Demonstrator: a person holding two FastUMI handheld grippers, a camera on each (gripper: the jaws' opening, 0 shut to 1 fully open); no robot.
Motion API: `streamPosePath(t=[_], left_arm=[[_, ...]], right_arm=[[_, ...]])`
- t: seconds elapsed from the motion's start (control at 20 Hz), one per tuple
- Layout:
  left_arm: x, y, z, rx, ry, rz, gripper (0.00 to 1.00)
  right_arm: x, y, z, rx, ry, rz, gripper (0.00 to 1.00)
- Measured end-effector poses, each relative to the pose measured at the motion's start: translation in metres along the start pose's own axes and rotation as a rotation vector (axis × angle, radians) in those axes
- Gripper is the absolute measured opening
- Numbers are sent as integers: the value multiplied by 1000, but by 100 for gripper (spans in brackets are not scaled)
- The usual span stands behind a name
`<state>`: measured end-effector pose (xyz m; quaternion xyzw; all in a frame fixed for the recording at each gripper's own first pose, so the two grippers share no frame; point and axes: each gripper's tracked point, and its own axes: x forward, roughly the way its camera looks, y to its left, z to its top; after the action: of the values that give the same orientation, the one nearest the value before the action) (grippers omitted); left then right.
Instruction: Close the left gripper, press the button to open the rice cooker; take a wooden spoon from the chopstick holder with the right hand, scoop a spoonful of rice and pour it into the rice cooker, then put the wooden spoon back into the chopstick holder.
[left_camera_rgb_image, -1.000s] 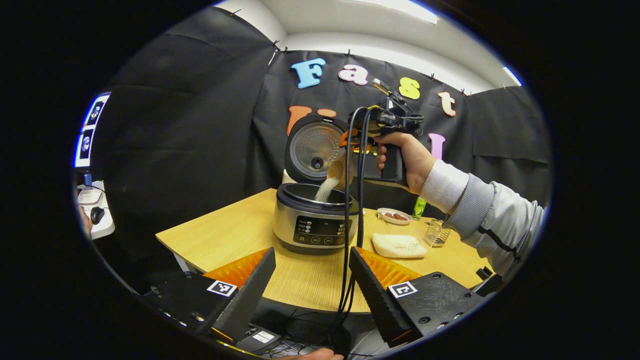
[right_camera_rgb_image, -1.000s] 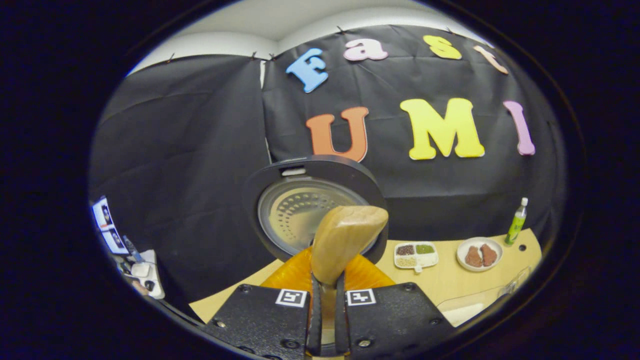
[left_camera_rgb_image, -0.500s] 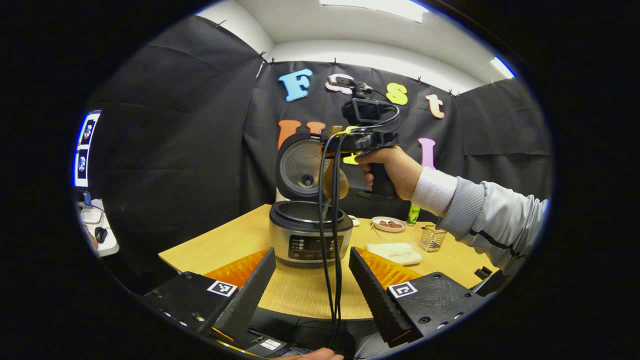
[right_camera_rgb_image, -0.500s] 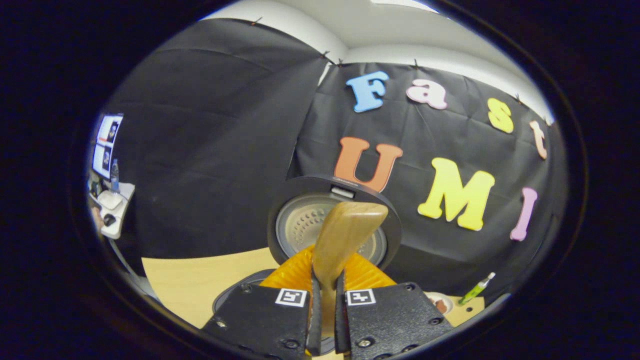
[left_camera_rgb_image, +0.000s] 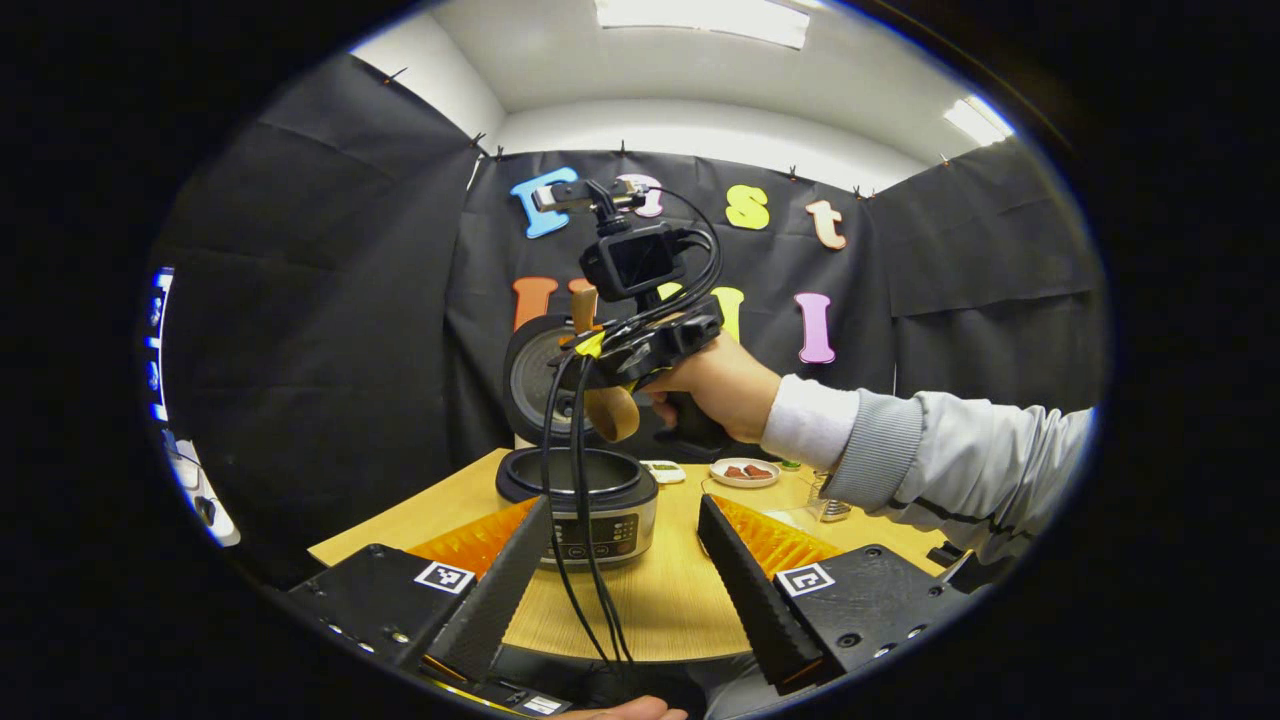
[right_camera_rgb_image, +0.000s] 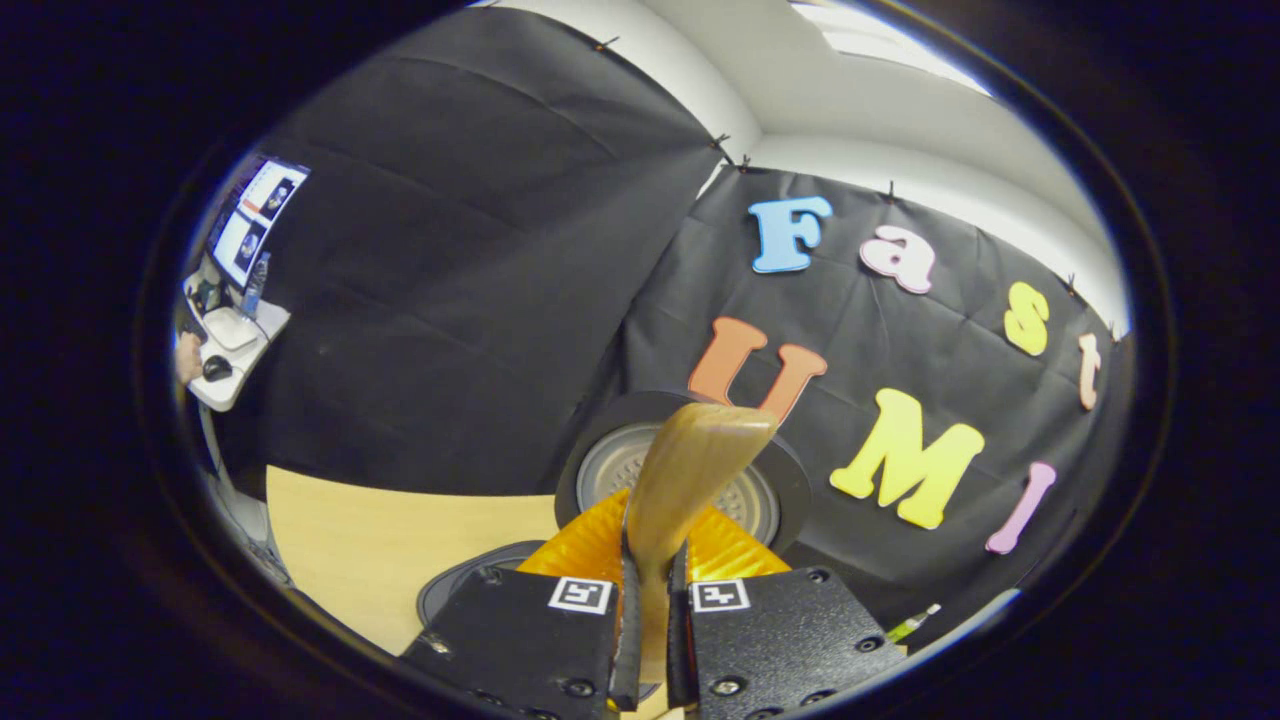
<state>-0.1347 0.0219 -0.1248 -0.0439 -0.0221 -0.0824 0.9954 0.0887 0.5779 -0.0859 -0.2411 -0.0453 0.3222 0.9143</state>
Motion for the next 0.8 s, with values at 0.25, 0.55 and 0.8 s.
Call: streamPosePath(t=[0.25, 0.55, 0.8], left_arm=[[-4, -12, -5, 24, 9, -20, 94], [-3, -26, -8, 27, 16, -43, 95], [-4, -30, -4, 13, 5, -37, 94]], right_arm=[[-14, -40, -10, 121, 33, -58, 16], [-39, -112, -10, 233, 29, -164, 16], [-64, -171, -32, 312, 33, -264, 16]])
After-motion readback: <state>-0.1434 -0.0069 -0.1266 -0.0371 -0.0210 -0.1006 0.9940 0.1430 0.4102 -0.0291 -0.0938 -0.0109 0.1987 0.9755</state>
